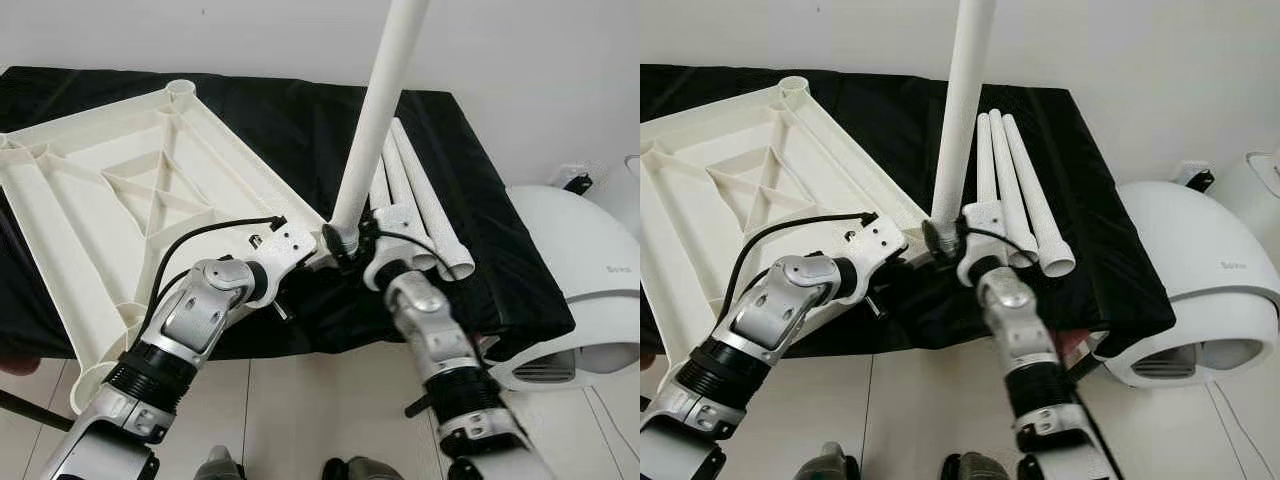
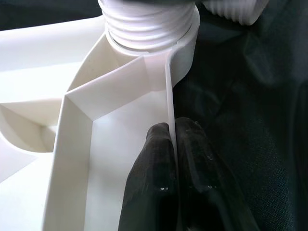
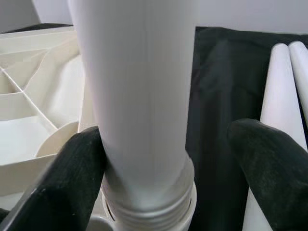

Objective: Building children table

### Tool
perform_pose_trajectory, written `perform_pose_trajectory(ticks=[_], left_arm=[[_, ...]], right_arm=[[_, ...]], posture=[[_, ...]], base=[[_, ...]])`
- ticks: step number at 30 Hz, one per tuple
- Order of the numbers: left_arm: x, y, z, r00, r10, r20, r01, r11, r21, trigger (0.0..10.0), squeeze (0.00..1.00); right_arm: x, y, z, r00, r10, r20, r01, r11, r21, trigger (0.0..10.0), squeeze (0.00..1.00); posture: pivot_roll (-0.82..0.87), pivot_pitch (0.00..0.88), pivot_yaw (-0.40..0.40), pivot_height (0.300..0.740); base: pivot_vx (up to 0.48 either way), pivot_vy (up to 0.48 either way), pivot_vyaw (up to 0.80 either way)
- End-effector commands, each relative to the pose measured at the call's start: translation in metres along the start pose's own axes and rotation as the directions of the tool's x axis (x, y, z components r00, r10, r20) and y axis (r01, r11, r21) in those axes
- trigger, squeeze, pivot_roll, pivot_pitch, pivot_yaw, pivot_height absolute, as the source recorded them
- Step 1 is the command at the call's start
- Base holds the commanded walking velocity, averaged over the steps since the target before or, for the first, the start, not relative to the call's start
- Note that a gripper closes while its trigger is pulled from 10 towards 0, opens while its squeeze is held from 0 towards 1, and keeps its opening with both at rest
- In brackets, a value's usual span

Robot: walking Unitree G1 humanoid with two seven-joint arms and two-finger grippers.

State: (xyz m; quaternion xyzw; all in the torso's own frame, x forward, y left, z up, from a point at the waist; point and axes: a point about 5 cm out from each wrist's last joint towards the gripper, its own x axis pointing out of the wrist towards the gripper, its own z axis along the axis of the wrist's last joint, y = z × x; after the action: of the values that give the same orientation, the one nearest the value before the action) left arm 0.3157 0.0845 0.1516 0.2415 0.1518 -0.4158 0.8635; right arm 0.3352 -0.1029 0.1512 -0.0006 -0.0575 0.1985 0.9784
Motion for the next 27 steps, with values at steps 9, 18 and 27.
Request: perform_pose_trajectory(ticks=[9, 18, 27], left_arm=[[-0.002, 0.005, 0.004, 1.000, 0.002, 0.012, -0.002, 0.999, 0.040, 10.0, 0.00], [-0.006, 0.010, 0.003, 1.000, 0.016, 0.006, -0.016, 0.999, 0.043, 10.0, 0.00], [-0.007, 0.011, 0.004, 1.000, 0.012, 0.009, -0.012, 0.999, 0.046, 10.0, 0.00]], right_arm=[[-0.007, -0.028, 0.011, 0.979, 0.196, 0.048, -0.196, 0.981, -0.013, 10.0, 0.00], [-0.011, -0.048, 0.010, 0.939, 0.345, 0.008, -0.345, 0.939, 0.011, 10.0, 0.00], [-0.009, -0.051, -0.002, 0.825, 0.561, -0.060, -0.558, 0.827, 0.059, 10.0, 0.00]], posture=[[0.01, 0.047, -0.055, 0.740], [0.01, 0.044, -0.053, 0.740], [0.02, 0.057, -0.043, 0.740]], base=[[0.000, 0.000, 0.00], [0.000, 0.000, 0.00], [0.000, 0.000, 0.00]])
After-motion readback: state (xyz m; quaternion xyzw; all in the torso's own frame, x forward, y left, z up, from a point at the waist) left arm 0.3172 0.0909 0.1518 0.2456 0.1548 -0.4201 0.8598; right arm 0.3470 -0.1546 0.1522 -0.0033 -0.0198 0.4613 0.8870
